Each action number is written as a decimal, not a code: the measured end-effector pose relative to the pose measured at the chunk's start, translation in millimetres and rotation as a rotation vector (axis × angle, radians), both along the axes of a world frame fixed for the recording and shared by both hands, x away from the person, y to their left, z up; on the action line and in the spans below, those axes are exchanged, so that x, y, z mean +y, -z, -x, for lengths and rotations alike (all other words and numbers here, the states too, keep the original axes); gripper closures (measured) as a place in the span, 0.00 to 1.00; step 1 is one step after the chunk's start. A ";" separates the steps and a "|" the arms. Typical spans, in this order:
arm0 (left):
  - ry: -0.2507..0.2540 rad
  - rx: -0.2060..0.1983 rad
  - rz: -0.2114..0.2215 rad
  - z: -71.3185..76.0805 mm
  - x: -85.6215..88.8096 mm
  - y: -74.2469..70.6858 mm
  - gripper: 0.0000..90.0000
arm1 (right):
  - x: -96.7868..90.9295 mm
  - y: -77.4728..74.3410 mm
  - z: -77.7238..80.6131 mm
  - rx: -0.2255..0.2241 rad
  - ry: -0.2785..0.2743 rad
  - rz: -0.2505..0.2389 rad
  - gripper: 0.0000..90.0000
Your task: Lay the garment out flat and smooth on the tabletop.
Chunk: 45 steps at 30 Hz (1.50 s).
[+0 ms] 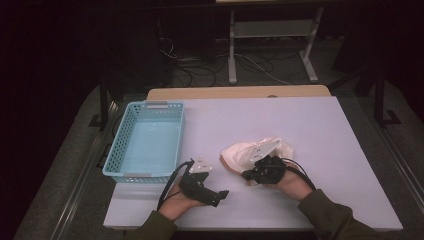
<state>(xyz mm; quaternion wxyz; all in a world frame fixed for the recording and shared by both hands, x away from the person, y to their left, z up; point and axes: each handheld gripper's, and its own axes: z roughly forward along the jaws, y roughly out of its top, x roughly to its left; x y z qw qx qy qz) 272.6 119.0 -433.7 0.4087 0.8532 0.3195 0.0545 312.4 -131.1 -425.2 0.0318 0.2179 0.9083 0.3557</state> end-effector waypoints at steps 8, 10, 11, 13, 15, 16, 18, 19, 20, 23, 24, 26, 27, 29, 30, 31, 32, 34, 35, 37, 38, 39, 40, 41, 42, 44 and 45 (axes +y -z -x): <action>0.000 0.002 -0.003 -0.2 0.1 0.3 0.00 | -5.6 -8.0 -1.3 0.015 0.024 -0.051 0.97; 0.001 -0.001 -0.001 -0.2 0.2 0.2 0.00 | -7.0 -9.3 -2.0 0.012 0.021 -0.056 0.97; 0.002 -0.002 -0.002 -0.3 0.2 0.1 0.00 | -7.9 -10.2 -2.3 0.015 0.021 -0.063 0.97; 0.002 0.001 -0.003 -0.2 0.0 0.3 0.00 | -9.6 -12.2 -2.7 0.011 0.027 -0.073 0.97; 0.002 0.001 -0.003 -0.1 0.0 0.4 0.00 | -11.2 -14.6 -3.1 0.008 0.024 -0.084 0.97; 0.001 0.001 -0.003 -0.1 0.0 0.4 0.00 | -11.8 -16.2 -3.2 0.007 0.028 -0.087 0.97; 0.001 0.001 -0.005 -0.1 0.1 0.5 0.00 | -13.4 -18.8 -3.9 0.002 0.033 -0.097 0.97; 0.001 0.000 -0.006 -0.1 0.2 0.5 0.00 | -14.3 -20.0 -4.3 0.004 0.036 -0.101 0.97; 0.001 0.000 -0.006 0.0 0.1 0.5 0.00 | -15.3 -20.8 -5.2 0.000 0.035 -0.103 0.97; 0.001 0.000 -0.007 -0.1 0.2 0.7 0.00 | -17.6 -23.5 -6.6 -0.001 0.043 -0.114 0.97; 0.000 0.001 -0.007 -0.2 0.3 0.7 0.00 | -18.4 -24.4 -7.5 -0.003 0.042 -0.118 0.97; -0.001 0.001 -0.006 -0.2 0.2 0.9 0.00 | -19.7 -26.3 -8.6 -0.007 0.046 -0.122 0.97; 0.000 0.001 -0.006 -0.2 0.2 0.9 0.00 | -20.4 -27.3 -9.2 -0.010 0.049 -0.126 0.97; -0.003 0.000 -0.002 0.0 -0.4 1.4 0.00 | -21.7 -29.5 -10.2 -0.014 0.052 -0.132 0.97; -0.008 0.001 0.005 0.3 -1.0 1.6 0.00 | -22.4 -30.7 -10.9 -0.017 0.052 -0.135 0.97; -0.012 0.002 0.009 0.5 -1.3 1.8 0.00 | -22.8 -32.0 -11.3 -0.017 0.056 -0.138 0.97; -0.008 0.001 0.003 0.3 -0.9 1.6 0.00 | -23.4 -33.2 -12.1 -0.022 0.057 -0.140 0.97; -0.009 0.002 0.004 0.2 -0.8 1.6 0.00 | -24.6 -35.4 -14.1 -0.025 0.061 -0.147 0.97; -0.009 0.002 0.004 0.2 -0.8 1.7 0.00 | -25.1 -36.4 -15.4 -0.032 0.061 -0.147 0.97; -0.009 0.002 0.004 0.2 -0.9 1.7 0.00 | -26.3 -39.2 -17.5 -0.036 0.066 -0.153 0.97; -0.010 0.003 0.003 0.2 -0.7 1.7 0.00 | -26.9 -40.5 -18.7 -0.039 0.068 -0.157 0.97; -0.007 0.003 0.000 0.0 -0.3 1.6 0.00 | -27.5 -42.1 -19.5 -0.039 0.075 -0.158 0.97; -0.006 0.003 -0.002 -0.1 -0.1 1.5 0.00 | -28.2 -43.6 -20.3 -0.038 0.077 -0.162 0.97; -0.005 0.002 -0.003 -0.1 -0.1 1.5 0.00 | -29.0 -44.9 -21.2 -0.038 0.079 -0.169 0.97; -0.004 0.002 -0.004 -0.1 0.0 1.4 0.00 | -29.9 -46.2 -22.3 -0.038 0.082 -0.169 0.97; -0.002 0.001 -0.007 -0.1 0.1 1.3 0.00 | -31.5 -48.4 -24.5 -0.040 0.089 -0.172 0.97; -0.002 0.002 -0.007 -0.1 0.0 1.5 0.00 | -32.4 -49.3 -25.9 -0.042 0.093 -0.174 0.97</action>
